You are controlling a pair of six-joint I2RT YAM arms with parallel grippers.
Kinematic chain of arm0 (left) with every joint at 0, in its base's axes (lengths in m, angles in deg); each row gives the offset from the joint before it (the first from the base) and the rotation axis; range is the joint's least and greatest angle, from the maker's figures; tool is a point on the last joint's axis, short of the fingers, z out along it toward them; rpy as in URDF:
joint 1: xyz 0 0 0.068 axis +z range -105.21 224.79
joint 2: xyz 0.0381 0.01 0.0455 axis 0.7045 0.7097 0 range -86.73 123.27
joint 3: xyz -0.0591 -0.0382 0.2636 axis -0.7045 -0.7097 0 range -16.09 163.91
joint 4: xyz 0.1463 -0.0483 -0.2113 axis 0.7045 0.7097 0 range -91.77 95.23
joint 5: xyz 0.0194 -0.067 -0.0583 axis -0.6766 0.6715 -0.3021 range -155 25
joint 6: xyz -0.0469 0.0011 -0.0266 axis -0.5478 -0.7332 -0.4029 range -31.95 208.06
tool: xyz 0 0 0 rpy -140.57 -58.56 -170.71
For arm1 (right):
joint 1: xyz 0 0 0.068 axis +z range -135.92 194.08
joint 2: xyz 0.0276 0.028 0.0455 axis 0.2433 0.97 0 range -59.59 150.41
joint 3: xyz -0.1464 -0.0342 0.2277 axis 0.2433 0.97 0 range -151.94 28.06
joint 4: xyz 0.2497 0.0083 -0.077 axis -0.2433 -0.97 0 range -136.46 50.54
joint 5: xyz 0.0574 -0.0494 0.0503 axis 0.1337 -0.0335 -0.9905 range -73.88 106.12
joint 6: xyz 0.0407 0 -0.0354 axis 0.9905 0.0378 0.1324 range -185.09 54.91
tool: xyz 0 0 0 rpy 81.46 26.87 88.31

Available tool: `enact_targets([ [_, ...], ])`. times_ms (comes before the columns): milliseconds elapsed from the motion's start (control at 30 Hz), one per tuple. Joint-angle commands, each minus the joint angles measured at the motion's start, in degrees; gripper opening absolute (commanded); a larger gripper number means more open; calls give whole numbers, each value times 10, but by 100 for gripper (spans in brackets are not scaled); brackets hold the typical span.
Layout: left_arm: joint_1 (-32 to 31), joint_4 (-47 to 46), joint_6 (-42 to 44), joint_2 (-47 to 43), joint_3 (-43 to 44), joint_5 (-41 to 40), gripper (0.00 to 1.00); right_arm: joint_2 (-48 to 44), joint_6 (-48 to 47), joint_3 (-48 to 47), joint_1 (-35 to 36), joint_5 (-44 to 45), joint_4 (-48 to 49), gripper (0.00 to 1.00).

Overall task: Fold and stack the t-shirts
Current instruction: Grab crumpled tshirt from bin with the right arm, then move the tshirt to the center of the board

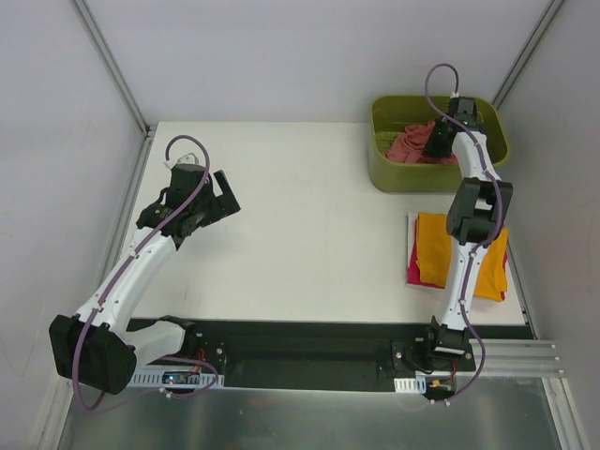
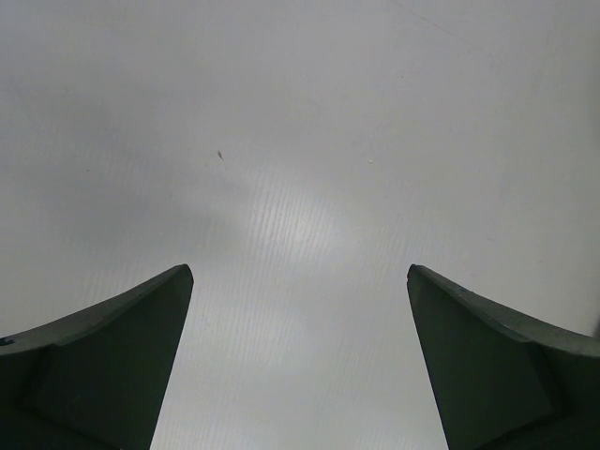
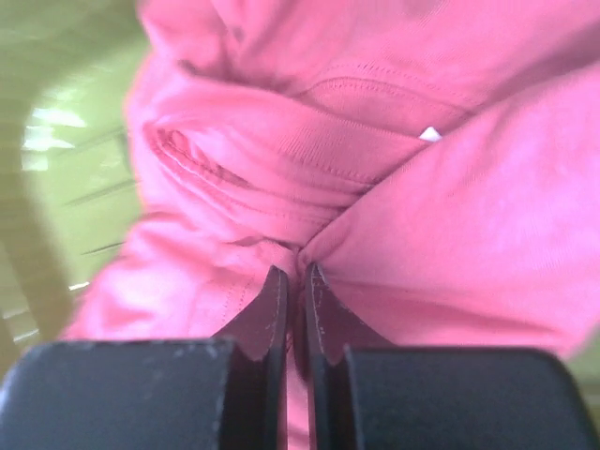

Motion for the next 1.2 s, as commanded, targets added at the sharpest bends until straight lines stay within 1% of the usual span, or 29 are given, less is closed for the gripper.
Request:
enact_targets([
  [0,6,5,12,-21,22,2,99,-143,36,5,7,-44,68,1],
  [133,6,5,10,-27,18,13,99,-236,57,38,8,-65,126,1],
  [233,6,6,11,-35,17,21,99,-293,74,50,9,-94,149,1],
  [300,6,5,15,-40,15,25,99,-320,92,51,10,-136,151,1],
  [367,6,5,15,-45,13,31,99,-365,102,72,16,-164,171,1],
  [400,6,5,13,-46,11,32,99,-382,105,83,28,-189,179,1],
  [467,6,5,13,-50,9,35,99,-425,100,97,44,-207,192,1],
  [567,6,6,12,-52,6,37,99,-470,80,94,86,-230,191,1],
  [700,6,4,4,-66,-13,37,99,-511,66,69,168,-243,189,1],
  [800,6,2,0,-74,-30,36,99,-531,96,75,226,-283,229,1],
  [833,5,2,1,-74,-33,37,99,-536,110,81,240,-294,270,1],
  [867,6,2,1,-74,-35,38,99,-537,140,85,267,-312,289,1],
  [933,6,2,-2,-75,-42,39,99,-531,158,90,295,-327,319,1],
  [967,6,2,-6,-78,-44,40,99,-527,160,87,326,-338,320,1],
  [1067,6,3,-15,-85,-56,37,99,-515,153,95,377,-343,339,2],
  [1100,6,4,-19,-89,-64,34,99,-513,149,101,386,-342,339,3],
  [1167,6,8,-25,-106,-76,24,99,-514,147,143,400,-334,347,3],
])
